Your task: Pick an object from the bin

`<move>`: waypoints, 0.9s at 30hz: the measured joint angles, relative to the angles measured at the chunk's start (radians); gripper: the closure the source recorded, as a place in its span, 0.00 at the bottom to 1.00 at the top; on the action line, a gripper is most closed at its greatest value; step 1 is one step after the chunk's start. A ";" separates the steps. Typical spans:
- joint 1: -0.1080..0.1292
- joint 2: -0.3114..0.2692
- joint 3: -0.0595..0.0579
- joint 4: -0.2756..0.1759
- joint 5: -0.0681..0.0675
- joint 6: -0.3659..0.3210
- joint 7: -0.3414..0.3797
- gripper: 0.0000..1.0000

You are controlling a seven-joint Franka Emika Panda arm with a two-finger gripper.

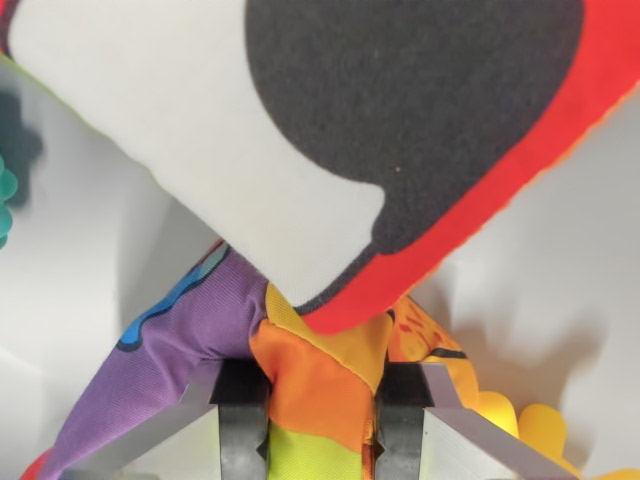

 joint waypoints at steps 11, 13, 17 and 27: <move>0.000 -0.028 0.000 -0.007 0.000 -0.025 0.000 1.00; 0.000 -0.036 0.000 -0.008 0.000 -0.032 0.000 1.00; 0.000 -0.060 0.000 -0.012 0.000 -0.054 0.000 1.00; 0.000 -0.131 0.000 -0.020 0.000 -0.119 0.000 1.00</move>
